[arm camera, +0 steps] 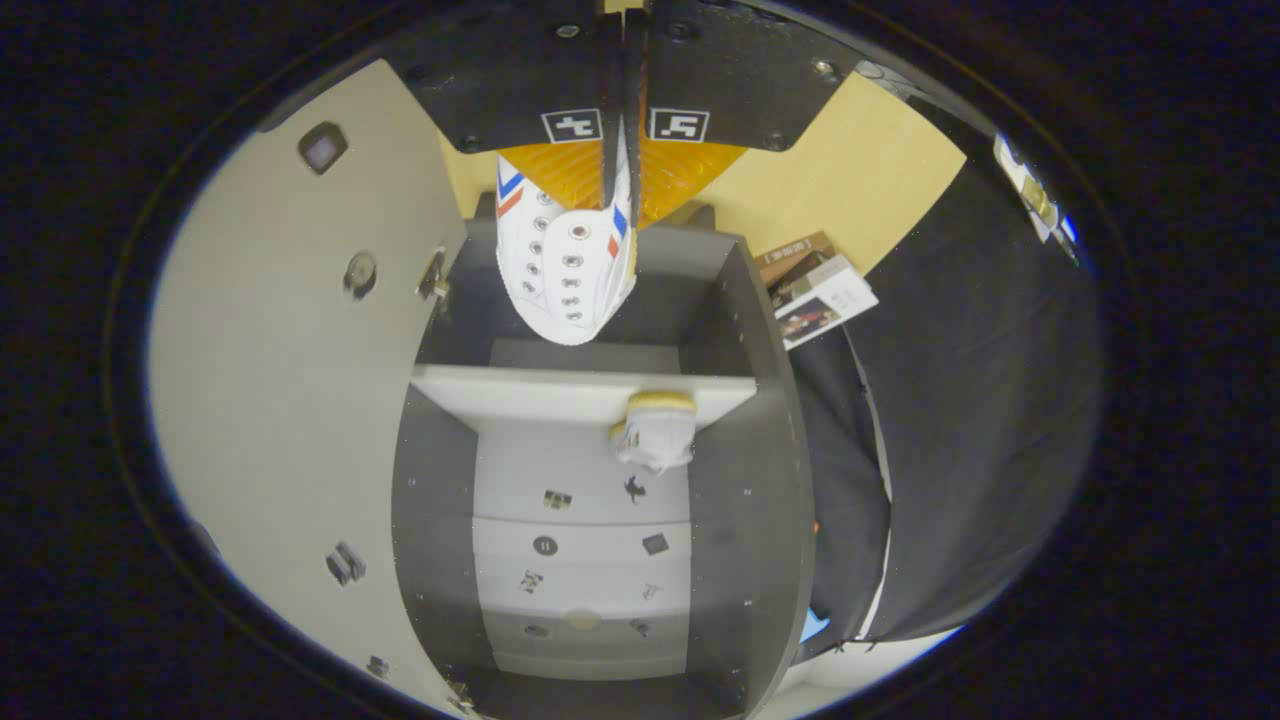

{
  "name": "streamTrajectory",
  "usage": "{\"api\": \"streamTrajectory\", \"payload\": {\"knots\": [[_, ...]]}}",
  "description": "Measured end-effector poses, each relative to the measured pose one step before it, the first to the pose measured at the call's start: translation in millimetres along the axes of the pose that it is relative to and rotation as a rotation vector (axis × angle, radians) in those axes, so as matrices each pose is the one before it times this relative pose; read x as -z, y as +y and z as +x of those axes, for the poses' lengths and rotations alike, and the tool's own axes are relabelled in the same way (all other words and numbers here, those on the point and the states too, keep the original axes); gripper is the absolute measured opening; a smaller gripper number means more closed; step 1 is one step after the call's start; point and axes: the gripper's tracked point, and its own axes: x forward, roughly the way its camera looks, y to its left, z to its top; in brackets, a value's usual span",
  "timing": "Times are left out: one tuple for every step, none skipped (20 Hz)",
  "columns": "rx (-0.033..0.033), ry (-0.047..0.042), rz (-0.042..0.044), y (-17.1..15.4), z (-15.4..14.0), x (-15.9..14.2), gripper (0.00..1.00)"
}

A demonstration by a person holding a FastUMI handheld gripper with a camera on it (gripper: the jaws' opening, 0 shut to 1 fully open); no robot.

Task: Open the shoe cabinet door, grab the shoes and put them into the shoe cabinet, then close the shoe cabinet door.

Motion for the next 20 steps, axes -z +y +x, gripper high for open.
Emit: {"api": "streamTrajectory", "payload": {"knots": [[0.01925,-0.04191,0.00199,-2.24,3.56,-22.76,0.04],[0.01962,-0.02987,-0.01557,-4.77,3.86,-19.07,0.04],[0.01496,-0.03014,-0.00485,-3.4,5.16,-17.5,0.04],[0.00828,-0.02363,-0.00071,0.85,8.02,-17.16,0.04],[0.0062,-0.02021,-0.00434,0.24,7.83,-14.89,0.04],[0.00561,-0.02134,-0.00594,-1.93,10.55,-15.53,0.04],[0.00489,-0.01503,-0.00935,-0.22,12.78,-13.51,0.04],[0.00697,-0.00596,-0.01024,-1.45,11.77,-10.12,0.04],[0.00218,-0.00508,-0.01497,-0.88,10.86,-9.54,0.04],[0.00014,-0.00425,-0.00136,0.35,14.33,-9.59,0.04],[-0.00112,-0.00198,-0.00584,-0.39,10.81,-6.31,0.04],[-0.00007,-0.00397,-0.00236,-4.48,11.74,-6.85,0.04],[0.00221,-0.00463,-0.00693,-2.72,12.54,-5.67,0.04],[0.00446,-0.00199,-0.00807,-4.18,11.85,-3.4,0.04],[0.01134,0.00623,-0.01212,-5.06,11.16,-1.32,0.04],[0.01317,0.00637,-0.00124,-6.48,10.77,-0.5,0.04],[0.01306,0.01115,0.00606,-4.32,9.76,1.45,0.04],[0.00784,0.01371,0.00426,-3.79,10.52,3.16,0.04],[0.00323,0.01409,0.00247,-3.27,10.73,4.09,0.04],[0.00159,0.00598,0.00014,-4.23,10.72,3.7,0.04]]}}
